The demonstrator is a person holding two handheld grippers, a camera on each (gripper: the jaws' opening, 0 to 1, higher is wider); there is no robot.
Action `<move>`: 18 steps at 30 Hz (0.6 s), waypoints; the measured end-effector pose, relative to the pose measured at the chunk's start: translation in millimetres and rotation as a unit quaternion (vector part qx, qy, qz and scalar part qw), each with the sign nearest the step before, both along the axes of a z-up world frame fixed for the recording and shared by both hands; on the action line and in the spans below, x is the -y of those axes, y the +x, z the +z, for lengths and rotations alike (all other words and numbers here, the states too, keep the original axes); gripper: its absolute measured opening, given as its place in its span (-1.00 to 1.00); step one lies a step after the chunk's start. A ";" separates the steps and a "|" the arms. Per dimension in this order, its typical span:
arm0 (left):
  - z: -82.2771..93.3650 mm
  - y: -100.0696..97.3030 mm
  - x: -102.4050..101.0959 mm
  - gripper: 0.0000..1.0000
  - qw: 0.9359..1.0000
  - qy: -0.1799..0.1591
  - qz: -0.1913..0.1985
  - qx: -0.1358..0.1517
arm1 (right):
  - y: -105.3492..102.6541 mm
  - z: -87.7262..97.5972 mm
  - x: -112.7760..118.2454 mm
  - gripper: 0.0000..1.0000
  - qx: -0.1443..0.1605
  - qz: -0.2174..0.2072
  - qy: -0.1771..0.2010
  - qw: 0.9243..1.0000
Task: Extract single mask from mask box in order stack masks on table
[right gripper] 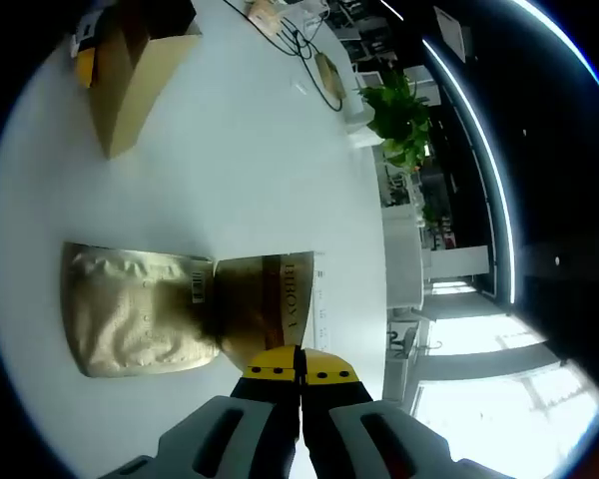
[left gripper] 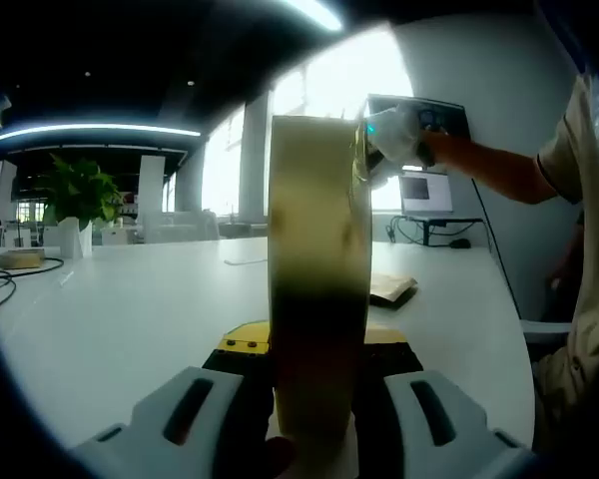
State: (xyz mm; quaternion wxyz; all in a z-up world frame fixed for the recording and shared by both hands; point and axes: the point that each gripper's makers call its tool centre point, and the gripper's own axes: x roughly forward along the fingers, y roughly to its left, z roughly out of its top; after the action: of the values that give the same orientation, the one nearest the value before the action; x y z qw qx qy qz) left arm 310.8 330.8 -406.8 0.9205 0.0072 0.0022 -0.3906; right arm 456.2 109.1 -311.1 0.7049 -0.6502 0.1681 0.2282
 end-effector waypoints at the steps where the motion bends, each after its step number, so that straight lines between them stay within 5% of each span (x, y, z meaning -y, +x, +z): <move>1: 0.1 -0.2 0.3 -0.61 1.000 0.000 0.000 -0.001 | -2.3 -0.4 -0.4 -1.00 -0.001 0.001 0.000 1.000; 18: -0.5 1.0 -0.1 -0.61 1.000 -0.002 0.002 -0.004 | -45.3 -11.9 -3.4 -1.00 0.006 0.013 -0.017 1.000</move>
State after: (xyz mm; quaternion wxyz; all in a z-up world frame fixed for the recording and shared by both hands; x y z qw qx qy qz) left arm 311.8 330.9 -407.3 0.9215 0.0043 0.0048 -0.3883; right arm 410.9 112.5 -322.9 0.6917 -0.6658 0.1589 0.2303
